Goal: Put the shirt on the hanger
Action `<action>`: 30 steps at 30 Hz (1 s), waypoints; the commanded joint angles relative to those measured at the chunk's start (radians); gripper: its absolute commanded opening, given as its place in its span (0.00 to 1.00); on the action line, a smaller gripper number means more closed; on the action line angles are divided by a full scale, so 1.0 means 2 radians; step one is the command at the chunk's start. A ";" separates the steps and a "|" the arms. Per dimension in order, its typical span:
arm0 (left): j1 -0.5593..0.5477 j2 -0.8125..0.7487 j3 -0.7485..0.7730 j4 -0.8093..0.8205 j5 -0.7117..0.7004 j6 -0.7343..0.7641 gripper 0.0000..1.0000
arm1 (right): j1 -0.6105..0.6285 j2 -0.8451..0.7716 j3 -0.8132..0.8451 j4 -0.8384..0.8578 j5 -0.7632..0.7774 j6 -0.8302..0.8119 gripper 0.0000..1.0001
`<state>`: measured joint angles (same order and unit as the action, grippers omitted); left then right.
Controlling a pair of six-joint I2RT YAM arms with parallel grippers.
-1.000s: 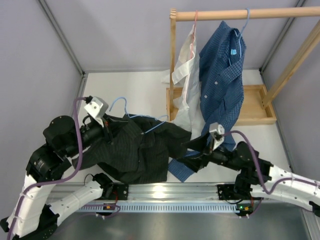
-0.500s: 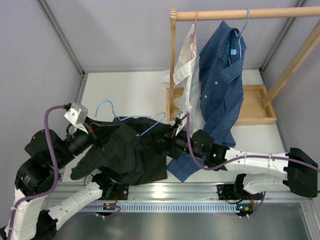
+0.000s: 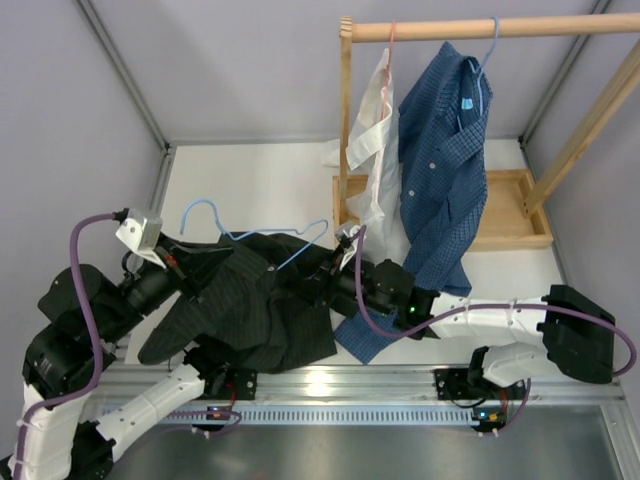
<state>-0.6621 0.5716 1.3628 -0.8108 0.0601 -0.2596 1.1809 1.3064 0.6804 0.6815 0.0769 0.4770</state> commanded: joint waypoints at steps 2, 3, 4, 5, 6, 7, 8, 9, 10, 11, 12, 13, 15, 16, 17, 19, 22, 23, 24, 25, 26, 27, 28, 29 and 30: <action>0.000 -0.004 0.020 0.040 -0.008 -0.010 0.00 | 0.007 0.012 -0.006 0.075 -0.012 0.012 0.54; 0.000 -0.004 0.018 0.040 -0.009 -0.011 0.00 | 0.007 0.014 -0.006 0.080 -0.012 0.012 0.47; 0.000 -0.004 0.016 0.040 -0.013 -0.011 0.00 | 0.007 0.016 -0.007 0.085 -0.009 0.012 0.44; 0.000 -0.004 0.014 0.039 -0.015 -0.010 0.00 | 0.008 0.019 -0.007 0.089 -0.005 0.012 0.41; 0.000 -0.006 0.014 0.039 -0.018 -0.009 0.00 | 0.007 0.020 -0.007 0.095 0.007 0.012 0.28; 0.000 -0.009 0.015 0.038 -0.019 -0.008 0.00 | 0.007 0.020 -0.007 0.096 0.015 0.009 0.21; 0.000 -0.010 0.016 0.038 -0.021 -0.008 0.00 | 0.007 0.017 -0.007 0.096 0.022 0.007 0.15; 0.000 -0.014 0.019 0.037 -0.022 -0.005 0.00 | 0.007 0.014 -0.007 0.095 0.034 0.002 0.04; 0.000 -0.017 0.023 0.032 -0.020 -0.002 0.00 | 0.007 0.009 -0.005 0.084 0.041 -0.010 0.02; 0.000 -0.015 0.032 0.023 -0.017 0.002 0.00 | 0.007 -0.006 -0.004 0.075 0.047 -0.017 0.00; 0.000 -0.014 0.049 0.001 -0.014 0.017 0.00 | 0.007 -0.015 -0.001 0.064 0.055 -0.023 0.00; 0.000 -0.016 0.056 -0.010 -0.012 0.024 0.00 | 0.006 -0.024 0.012 0.021 0.059 -0.037 0.00; 0.000 -0.022 0.065 -0.025 -0.014 0.047 0.00 | 0.002 -0.043 0.038 -0.042 0.067 -0.054 0.00; 0.000 -0.026 0.069 -0.029 -0.015 0.053 0.00 | -0.001 -0.048 0.065 -0.104 0.070 -0.061 0.00; 0.000 -0.038 0.069 -0.029 -0.018 0.058 0.00 | -0.006 -0.056 0.078 -0.133 0.069 -0.061 0.00; 0.000 -0.049 0.069 -0.028 -0.014 0.072 0.00 | -0.033 -0.067 0.105 -0.183 0.049 -0.051 0.00; 0.000 -0.065 0.070 -0.029 -0.014 0.082 0.00 | -0.079 -0.095 0.131 -0.248 -0.011 -0.030 0.00; 0.000 -0.069 0.065 -0.029 -0.014 0.088 0.00 | -0.087 -0.104 0.140 -0.272 -0.025 -0.027 0.00; 0.000 -0.072 0.061 -0.029 -0.012 0.093 0.00 | -0.096 -0.106 0.150 -0.286 -0.035 -0.031 0.00; 0.000 -0.073 0.056 -0.029 -0.008 0.098 0.00 | -0.096 -0.106 0.173 -0.301 -0.035 -0.036 0.00; 0.000 -0.073 0.046 -0.029 -0.006 0.102 0.00 | -0.097 -0.103 0.188 -0.319 -0.035 -0.041 0.00; 0.000 -0.072 0.040 -0.029 -0.001 0.104 0.00 | -0.100 -0.100 0.200 -0.351 -0.027 -0.052 0.00; 0.000 -0.073 0.037 -0.029 0.000 0.106 0.00 | -0.103 -0.096 0.223 -0.369 -0.022 -0.056 0.00; 0.000 -0.073 0.033 -0.029 0.000 0.108 0.00 | -0.107 -0.090 0.231 -0.381 -0.021 -0.060 0.00; 0.000 -0.073 0.027 -0.028 0.000 0.107 0.00 | -0.118 -0.087 0.237 -0.394 -0.022 -0.064 0.00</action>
<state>-0.6624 0.4450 1.4300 -0.8936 0.0750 -0.0940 1.0107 1.1210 1.0790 0.0818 -0.0250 0.3954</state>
